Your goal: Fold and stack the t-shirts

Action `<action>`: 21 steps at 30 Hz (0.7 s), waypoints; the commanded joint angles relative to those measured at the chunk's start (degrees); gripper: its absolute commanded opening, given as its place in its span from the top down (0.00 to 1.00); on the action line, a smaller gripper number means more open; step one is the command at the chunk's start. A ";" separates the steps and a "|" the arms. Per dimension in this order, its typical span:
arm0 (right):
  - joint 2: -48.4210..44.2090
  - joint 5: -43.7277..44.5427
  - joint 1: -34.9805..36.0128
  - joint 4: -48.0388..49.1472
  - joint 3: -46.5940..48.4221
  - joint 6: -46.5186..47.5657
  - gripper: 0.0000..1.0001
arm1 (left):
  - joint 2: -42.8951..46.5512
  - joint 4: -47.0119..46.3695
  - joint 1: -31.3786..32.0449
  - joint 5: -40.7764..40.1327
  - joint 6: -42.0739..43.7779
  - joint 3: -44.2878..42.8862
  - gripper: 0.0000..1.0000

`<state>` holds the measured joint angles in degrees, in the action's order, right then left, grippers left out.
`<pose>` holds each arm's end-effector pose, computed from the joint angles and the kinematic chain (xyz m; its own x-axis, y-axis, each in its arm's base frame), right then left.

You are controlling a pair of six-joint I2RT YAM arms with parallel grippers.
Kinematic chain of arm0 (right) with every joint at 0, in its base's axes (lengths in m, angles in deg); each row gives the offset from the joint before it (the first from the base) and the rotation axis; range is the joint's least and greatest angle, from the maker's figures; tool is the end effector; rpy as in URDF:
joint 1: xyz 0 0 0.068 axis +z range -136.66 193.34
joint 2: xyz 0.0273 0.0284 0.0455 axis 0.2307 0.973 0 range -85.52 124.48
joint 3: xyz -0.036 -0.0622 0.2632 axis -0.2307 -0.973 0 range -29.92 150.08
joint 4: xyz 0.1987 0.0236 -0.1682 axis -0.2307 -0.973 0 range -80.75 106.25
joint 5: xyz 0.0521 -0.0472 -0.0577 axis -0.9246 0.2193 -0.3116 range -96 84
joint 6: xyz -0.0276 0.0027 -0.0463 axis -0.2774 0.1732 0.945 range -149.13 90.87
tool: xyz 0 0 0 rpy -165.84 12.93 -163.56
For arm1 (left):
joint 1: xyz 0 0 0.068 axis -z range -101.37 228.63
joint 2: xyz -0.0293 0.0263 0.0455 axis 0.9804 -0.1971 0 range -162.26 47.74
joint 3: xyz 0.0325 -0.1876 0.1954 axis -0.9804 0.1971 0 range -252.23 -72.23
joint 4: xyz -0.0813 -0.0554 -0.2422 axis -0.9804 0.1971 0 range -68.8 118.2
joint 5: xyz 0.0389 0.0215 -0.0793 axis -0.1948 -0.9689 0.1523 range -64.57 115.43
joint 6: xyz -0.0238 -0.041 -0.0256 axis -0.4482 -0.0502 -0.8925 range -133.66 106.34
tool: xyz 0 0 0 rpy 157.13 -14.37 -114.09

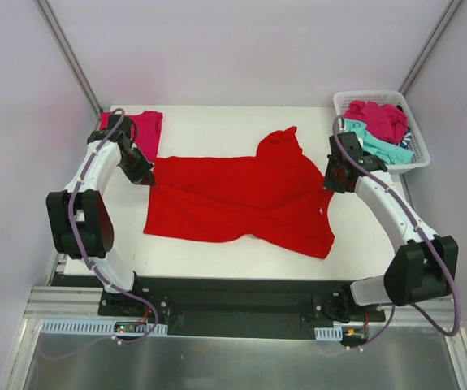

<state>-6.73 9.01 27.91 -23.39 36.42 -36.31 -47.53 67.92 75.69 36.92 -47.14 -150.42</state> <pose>0.2805 0.0634 0.2927 -0.7687 -0.0750 -0.6351 0.0072 0.9920 -0.1259 0.3441 0.0105 0.2642 -0.7680 -0.5808 -0.2699 -0.4630 0.7947 -0.3926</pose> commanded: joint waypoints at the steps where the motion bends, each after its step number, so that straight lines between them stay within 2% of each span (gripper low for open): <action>1: 4.26 -2.87 -2.00 2.11 5.10 1.38 0.99 | -4.57 -0.58 -0.75 0.29 0.95 -5.56 1.00; 6: 11.38 -5.07 -2.26 1.58 10.02 1.99 0.99 | -11.16 -0.49 -0.75 1.08 1.31 -8.81 1.00; 14: 18.86 -8.06 -1.56 1.32 13.37 2.34 0.99 | -17.49 -2.42 -0.75 1.43 1.92 -7.41 1.00; 15: 19.65 -7.80 -1.47 0.97 14.41 2.35 0.99 | -18.20 -2.51 -0.75 1.78 1.92 -7.50 0.88; 16: 19.92 -7.80 -1.30 0.53 14.86 2.26 0.98 | -18.38 -2.51 -0.58 2.39 1.92 -7.67 0.80; 21: 19.04 -5.43 -0.24 -1.05 16.71 2.52 0.92 | -15.67 -2.16 -0.05 1.09 1.66 -9.17 0.60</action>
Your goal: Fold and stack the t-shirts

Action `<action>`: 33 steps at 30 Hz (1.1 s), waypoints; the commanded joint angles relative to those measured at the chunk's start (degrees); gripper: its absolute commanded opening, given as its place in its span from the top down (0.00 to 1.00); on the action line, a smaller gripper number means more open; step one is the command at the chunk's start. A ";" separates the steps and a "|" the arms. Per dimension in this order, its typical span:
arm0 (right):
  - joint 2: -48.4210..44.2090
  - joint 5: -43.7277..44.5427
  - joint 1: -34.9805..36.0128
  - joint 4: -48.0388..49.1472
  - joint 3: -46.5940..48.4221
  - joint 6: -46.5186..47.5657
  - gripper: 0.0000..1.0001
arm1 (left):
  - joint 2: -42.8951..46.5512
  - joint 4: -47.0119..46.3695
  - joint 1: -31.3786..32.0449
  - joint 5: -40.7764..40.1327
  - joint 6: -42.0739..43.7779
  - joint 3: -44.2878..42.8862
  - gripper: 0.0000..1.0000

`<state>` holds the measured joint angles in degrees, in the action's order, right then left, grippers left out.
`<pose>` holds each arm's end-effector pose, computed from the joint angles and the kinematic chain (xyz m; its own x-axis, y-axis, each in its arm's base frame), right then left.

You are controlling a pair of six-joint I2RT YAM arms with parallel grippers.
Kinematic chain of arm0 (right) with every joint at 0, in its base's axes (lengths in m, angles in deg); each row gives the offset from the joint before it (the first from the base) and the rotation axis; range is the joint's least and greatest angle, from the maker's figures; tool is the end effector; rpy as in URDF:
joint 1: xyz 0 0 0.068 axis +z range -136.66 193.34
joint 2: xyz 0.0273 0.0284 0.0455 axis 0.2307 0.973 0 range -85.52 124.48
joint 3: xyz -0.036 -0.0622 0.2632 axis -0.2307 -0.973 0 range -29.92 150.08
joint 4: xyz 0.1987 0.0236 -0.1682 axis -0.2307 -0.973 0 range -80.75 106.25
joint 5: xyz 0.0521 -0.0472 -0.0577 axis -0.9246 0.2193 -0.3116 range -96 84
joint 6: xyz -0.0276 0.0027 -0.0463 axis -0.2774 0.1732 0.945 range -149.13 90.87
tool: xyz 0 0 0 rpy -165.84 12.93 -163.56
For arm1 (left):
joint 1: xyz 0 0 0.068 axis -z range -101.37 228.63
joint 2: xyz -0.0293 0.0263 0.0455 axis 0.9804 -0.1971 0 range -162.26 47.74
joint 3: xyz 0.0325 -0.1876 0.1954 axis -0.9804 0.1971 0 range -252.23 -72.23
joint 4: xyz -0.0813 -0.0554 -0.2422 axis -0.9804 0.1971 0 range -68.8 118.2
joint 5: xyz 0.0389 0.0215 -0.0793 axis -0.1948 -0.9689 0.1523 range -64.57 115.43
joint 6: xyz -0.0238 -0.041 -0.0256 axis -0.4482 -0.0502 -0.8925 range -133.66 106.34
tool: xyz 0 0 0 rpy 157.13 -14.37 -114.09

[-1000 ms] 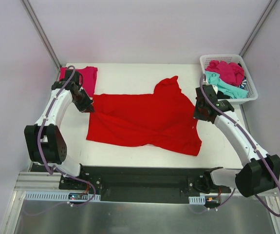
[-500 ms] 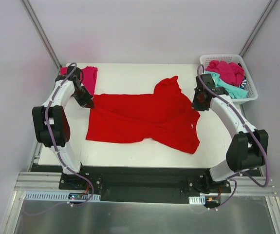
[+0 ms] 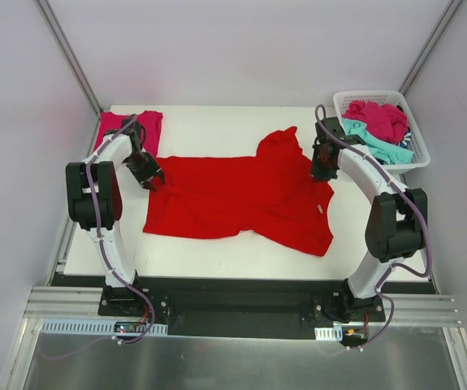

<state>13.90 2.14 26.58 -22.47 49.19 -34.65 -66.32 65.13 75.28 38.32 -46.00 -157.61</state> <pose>0.3613 0.0798 0.2515 -0.8458 -0.1011 -0.5239 -0.0747 0.9947 -0.0713 0.4037 0.0156 0.1860 -0.8100 -0.5698 -0.1389 -0.5015 0.7957 -0.3397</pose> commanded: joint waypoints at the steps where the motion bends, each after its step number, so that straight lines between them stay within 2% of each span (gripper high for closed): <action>1: -2.46 1.87 1.44 -2.41 4.64 1.21 0.91 | 3.75 1.16 0.37 -0.84 0.61 -2.33 0.55; 4: -4.92 2.67 2.49 -2.50 4.74 2.09 0.86 | 5.69 4.14 0.45 -2.25 1.31 -5.31 0.44; 8: -10.72 3.55 3.73 -3.46 4.82 2.53 0.82 | 8.93 7.32 1.50 -2.78 1.93 -8.83 0.43; 9: -11.69 3.55 4.25 -3.73 4.91 2.62 0.76 | 11.03 7.58 1.77 -3.47 2.01 -8.75 0.42; 13: -16.26 4.51 6.01 -5.83 3.86 2.62 0.73 | 15.61 8.55 2.56 -3.04 2.45 -7.00 0.42; 17: -20.75 2.85 7.59 -5.93 -0.17 1.48 0.72 | 22.81 7.41 3.18 -3.74 2.10 1.42 0.42; 18: -22.41 2.58 7.86 -5.58 -2.97 0.87 0.72 | 23.87 6.97 5.01 -3.74 2.02 3.19 0.42; 21: -24.79 1.35 8.30 -3.56 -8.77 -0.36 0.71 | 27.83 4.78 5.29 -3.57 1.75 9.26 0.42; 25: -25.41 0.38 9.79 -2.33 -12.91 -1.68 0.71 | 31.09 2.05 5.73 -1.99 0.96 16.81 0.42; 33: -27.35 2.67 18.49 -1.18 -20.22 -5.29 0.67 | 35.05 -1.73 8.01 -2.69 -0.36 26.23 0.43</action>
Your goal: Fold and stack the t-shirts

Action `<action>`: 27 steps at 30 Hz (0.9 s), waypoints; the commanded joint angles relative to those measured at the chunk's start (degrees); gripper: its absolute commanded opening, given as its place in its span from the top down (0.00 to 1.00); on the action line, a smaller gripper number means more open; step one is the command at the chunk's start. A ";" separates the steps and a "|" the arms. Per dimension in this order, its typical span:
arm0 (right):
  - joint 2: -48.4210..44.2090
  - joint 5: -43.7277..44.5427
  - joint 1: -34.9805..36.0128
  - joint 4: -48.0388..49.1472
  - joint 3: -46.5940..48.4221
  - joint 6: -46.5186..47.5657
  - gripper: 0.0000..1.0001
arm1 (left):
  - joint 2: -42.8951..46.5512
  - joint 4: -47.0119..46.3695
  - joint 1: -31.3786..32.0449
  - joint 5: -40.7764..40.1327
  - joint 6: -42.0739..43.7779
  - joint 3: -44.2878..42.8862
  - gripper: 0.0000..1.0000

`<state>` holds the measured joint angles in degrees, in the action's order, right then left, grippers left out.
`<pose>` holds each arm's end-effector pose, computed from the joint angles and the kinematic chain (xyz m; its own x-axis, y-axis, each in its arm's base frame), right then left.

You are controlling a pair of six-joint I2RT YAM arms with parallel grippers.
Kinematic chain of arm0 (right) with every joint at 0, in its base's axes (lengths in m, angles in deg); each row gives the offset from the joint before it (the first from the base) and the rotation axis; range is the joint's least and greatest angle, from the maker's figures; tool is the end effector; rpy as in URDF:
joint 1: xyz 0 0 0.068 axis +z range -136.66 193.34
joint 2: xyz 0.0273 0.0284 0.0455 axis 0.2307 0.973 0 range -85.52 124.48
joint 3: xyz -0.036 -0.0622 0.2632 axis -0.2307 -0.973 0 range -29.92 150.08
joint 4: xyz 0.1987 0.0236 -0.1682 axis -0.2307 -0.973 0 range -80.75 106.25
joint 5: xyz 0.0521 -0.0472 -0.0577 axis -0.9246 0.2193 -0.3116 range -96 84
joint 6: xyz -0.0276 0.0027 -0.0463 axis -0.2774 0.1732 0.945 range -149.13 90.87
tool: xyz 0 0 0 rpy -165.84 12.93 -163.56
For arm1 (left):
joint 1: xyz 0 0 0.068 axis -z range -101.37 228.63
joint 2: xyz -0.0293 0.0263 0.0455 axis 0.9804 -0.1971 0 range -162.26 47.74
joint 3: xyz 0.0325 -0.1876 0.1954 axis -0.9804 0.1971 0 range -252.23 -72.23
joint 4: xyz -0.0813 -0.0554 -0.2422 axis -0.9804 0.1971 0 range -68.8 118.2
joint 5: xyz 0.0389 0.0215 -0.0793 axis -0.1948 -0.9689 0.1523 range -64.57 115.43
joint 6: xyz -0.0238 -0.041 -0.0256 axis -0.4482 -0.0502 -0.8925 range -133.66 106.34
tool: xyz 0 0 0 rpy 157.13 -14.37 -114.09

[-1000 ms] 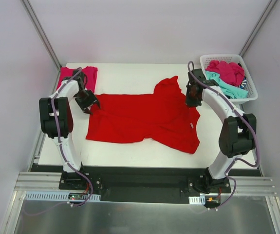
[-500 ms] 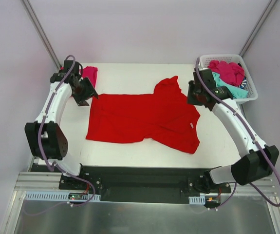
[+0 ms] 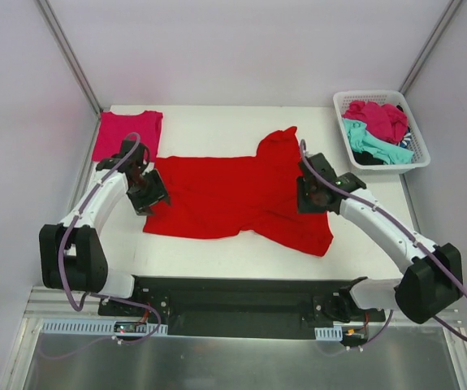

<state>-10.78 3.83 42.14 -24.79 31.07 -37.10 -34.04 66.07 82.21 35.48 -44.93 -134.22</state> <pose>0.2357 0.1226 0.2791 -0.7629 -0.2635 -0.5903 -0.2854 0.9567 -0.0581 0.2789 -0.0237 0.2498 -0.8415 -0.4595 -0.2842 -0.3519 0.8653 -0.3569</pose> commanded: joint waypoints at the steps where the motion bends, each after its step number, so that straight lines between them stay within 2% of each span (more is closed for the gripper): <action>1: -2.76 1.77 3.63 1.05 -2.71 -3.19 0.67 | 3.20 -3.28 1.35 0.15 -1.60 4.33 0.43; 10: -8.12 1.51 6.97 0.34 -8.52 -6.62 0.67 | 6.45 -5.22 3.81 -0.20 -3.45 10.92 0.43; 17: -6.37 0.28 9.43 2.19 -12.21 -8.12 0.66 | 7.95 -9.26 3.81 1.03 -5.38 17.34 0.43; 18: -5.75 -0.15 9.78 2.71 -12.65 -8.29 0.65 | 7.86 -10.22 3.81 1.47 -5.47 17.87 0.43; 22: -1.54 1.16 12.07 3.42 -12.65 -9.17 0.50 | 5.32 -11.37 3.90 1.21 -5.03 18.76 0.42; 27: 2.51 1.16 12.95 5.97 -11.86 -8.82 0.50 | 3.12 -11.64 3.98 -1.07 -4.42 17.70 0.42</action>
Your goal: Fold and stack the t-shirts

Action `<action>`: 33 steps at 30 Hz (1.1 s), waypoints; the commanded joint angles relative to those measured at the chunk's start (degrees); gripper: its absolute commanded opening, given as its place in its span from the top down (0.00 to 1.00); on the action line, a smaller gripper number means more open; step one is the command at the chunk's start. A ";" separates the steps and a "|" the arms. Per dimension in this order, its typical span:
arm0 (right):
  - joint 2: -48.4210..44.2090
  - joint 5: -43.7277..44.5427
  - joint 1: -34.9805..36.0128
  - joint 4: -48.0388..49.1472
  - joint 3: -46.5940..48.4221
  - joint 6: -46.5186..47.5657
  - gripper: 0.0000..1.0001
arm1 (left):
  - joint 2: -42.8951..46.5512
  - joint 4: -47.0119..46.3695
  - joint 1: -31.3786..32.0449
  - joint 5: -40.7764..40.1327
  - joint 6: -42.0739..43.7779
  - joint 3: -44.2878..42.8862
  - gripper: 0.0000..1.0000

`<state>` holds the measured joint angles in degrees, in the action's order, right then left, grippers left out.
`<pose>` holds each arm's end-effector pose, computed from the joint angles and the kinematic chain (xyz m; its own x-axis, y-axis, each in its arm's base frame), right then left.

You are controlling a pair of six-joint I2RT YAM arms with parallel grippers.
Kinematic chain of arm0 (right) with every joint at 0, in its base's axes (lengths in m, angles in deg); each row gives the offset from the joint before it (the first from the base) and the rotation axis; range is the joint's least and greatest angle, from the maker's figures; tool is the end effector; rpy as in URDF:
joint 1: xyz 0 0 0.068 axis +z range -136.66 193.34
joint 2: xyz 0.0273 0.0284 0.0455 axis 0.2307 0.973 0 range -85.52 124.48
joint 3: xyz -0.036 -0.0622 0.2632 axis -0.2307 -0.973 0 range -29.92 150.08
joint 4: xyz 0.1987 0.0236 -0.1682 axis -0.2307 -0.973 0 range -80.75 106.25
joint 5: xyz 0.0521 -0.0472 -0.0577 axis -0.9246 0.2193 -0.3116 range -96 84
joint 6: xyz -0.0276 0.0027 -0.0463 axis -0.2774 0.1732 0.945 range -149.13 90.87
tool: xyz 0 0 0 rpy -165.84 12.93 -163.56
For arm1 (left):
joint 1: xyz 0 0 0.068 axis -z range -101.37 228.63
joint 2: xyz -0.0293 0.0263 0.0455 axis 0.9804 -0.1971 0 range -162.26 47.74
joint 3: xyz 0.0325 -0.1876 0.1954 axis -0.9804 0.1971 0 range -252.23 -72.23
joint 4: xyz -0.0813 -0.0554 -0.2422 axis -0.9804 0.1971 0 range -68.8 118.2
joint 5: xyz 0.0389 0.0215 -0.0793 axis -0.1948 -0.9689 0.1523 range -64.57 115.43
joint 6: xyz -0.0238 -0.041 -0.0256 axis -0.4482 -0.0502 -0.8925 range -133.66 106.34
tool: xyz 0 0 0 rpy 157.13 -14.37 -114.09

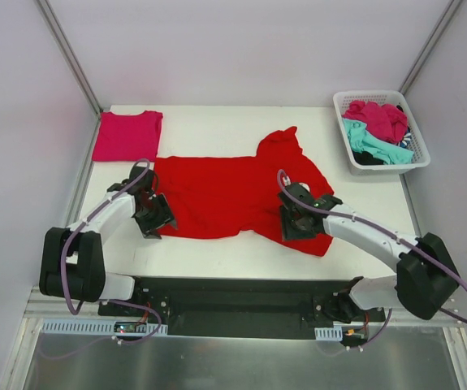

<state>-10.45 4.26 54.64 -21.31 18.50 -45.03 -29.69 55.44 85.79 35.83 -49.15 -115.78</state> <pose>0.1884 0.1571 0.2141 -0.8126 -0.3549 -0.4624 -0.3833 0.9230 -0.0350 0.2374 -0.0364 0.1834 -0.8595 -0.4676 -0.2065 -0.3803 0.8549 -0.3528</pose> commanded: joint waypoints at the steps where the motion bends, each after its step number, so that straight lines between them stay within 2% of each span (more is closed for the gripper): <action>1: 2.62 0.72 0.71 2.75 1.05 -0.71 0.50 | -1.49 -0.93 0.40 -1.69 -0.29 -1.01 0.42; 16: 10.26 -2.09 1.24 4.07 3.43 3.42 0.45 | -8.52 -3.21 1.01 -0.82 -2.83 -2.95 0.40; 22: 10.89 -3.41 1.33 5.04 3.43 3.68 0.44 | -11.43 -3.92 1.28 -1.16 -3.62 -3.30 0.33; 24: 10.54 -3.58 1.24 5.04 3.52 4.12 0.44 | -11.43 -4.00 1.28 -2.91 -3.98 -2.86 0.44; 25: 10.45 -3.58 1.24 4.95 3.52 4.21 0.44 | -11.43 -4.00 1.19 -3.36 -3.98 -2.68 0.53; 26: 9.84 -3.41 1.24 4.87 3.35 4.39 0.44 | -11.34 -4.00 1.19 -3.80 -4.24 -2.59 0.74; 28: 9.22 -2.97 1.07 4.60 3.26 4.56 0.45 | -11.52 -4.09 1.19 -4.50 -4.42 -2.42 0.95; 29: 9.05 -2.97 1.15 4.60 2.99 4.74 0.44 | -11.69 -4.01 1.19 -4.42 -4.42 -2.33 1.00; 33: 7.99 -2.18 1.15 4.16 2.03 5.44 0.45 | -11.69 -4.27 1.19 -3.72 -4.42 -1.63 1.00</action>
<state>0.41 1.62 55.60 -16.63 19.90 -40.90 -40.18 53.63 86.51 32.66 -52.49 -118.77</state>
